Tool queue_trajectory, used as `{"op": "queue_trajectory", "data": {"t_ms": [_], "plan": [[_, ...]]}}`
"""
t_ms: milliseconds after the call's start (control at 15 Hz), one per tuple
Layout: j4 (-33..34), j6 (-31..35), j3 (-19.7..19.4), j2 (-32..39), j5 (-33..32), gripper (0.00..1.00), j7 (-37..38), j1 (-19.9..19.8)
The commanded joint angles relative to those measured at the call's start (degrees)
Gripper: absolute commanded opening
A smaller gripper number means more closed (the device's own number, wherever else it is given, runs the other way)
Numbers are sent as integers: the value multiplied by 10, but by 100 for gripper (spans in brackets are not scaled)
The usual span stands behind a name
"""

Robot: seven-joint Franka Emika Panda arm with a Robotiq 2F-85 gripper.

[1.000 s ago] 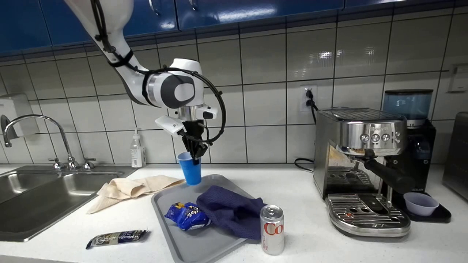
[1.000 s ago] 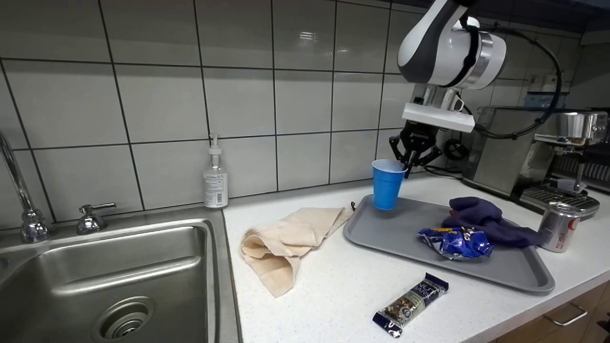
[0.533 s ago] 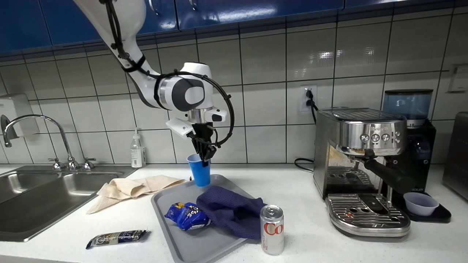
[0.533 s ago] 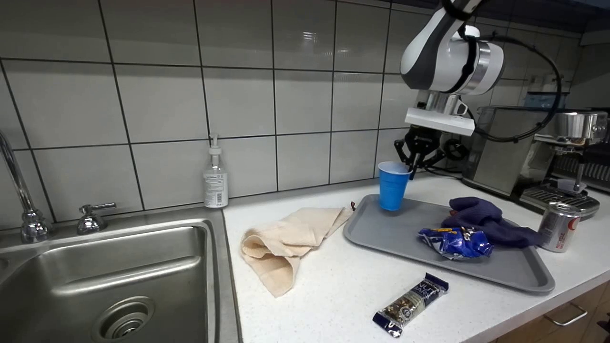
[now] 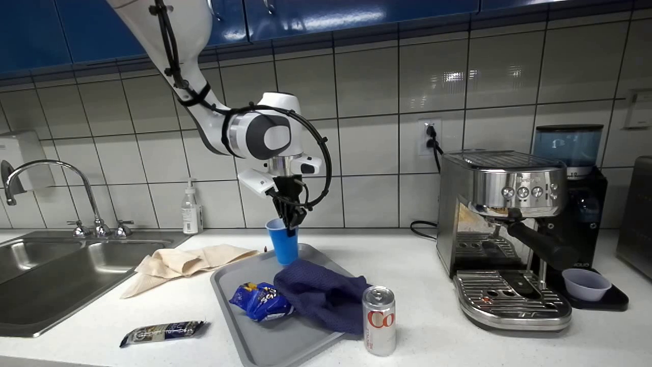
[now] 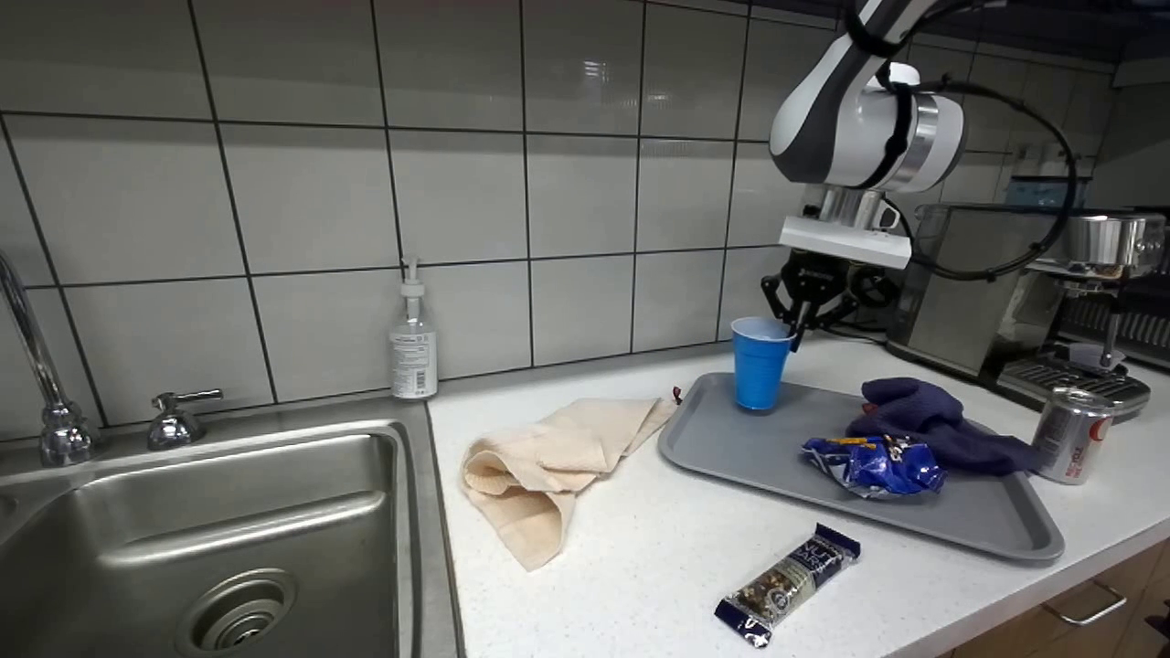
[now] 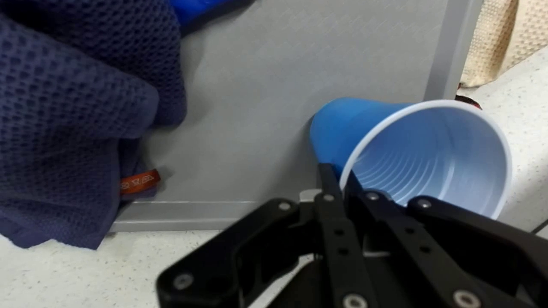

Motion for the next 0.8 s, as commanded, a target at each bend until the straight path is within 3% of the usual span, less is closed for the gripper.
{"op": "queue_trajectory", "data": {"t_ms": [0, 67, 200, 733], "plan": [[22, -26, -1, 10, -6, 3, 18, -5], [22, -31, -1, 10, -7, 30, 18, -5], [20, -32, -3, 9, -10, 36, 18, -3], [9, -40, -2, -13, -9, 96, 4, -8]]}}
